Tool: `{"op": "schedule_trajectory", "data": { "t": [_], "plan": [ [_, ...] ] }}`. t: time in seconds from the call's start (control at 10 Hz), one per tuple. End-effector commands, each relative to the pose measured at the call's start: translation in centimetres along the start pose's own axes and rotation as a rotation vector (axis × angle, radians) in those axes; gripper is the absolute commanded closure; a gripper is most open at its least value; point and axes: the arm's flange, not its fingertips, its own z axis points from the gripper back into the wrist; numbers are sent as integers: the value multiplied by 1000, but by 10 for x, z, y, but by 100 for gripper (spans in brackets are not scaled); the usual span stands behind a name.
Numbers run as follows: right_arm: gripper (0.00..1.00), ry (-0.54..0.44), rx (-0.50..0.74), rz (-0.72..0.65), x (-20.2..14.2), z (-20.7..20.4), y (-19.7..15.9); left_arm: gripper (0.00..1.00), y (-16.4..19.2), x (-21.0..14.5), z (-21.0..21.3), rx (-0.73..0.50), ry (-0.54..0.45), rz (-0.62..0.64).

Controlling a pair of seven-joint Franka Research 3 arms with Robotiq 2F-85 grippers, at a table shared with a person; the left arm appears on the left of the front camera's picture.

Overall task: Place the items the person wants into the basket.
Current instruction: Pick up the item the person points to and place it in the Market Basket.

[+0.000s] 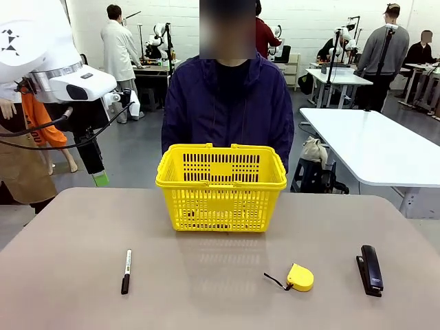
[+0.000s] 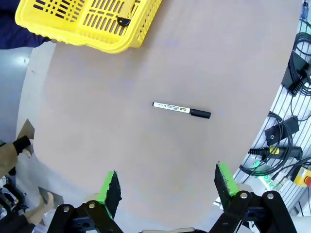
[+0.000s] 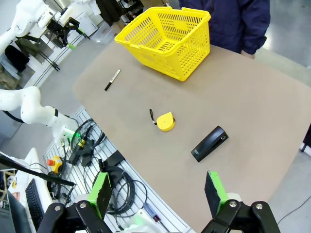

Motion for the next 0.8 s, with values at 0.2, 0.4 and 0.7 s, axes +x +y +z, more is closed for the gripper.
{"op": "schedule_trajectory", "data": {
  "t": [0.2,0.4,0.7],
  "plan": [
    [0,-29,25,18,1,-1,0,0,0,-3,2,3,6,0],
    [0,-29,25,18,1,-1,0,0,0,-3,2,3,6,0],
    [0,-29,25,18,1,-1,0,0,10,-44,15,-76,-150,-147]
  ]
}}
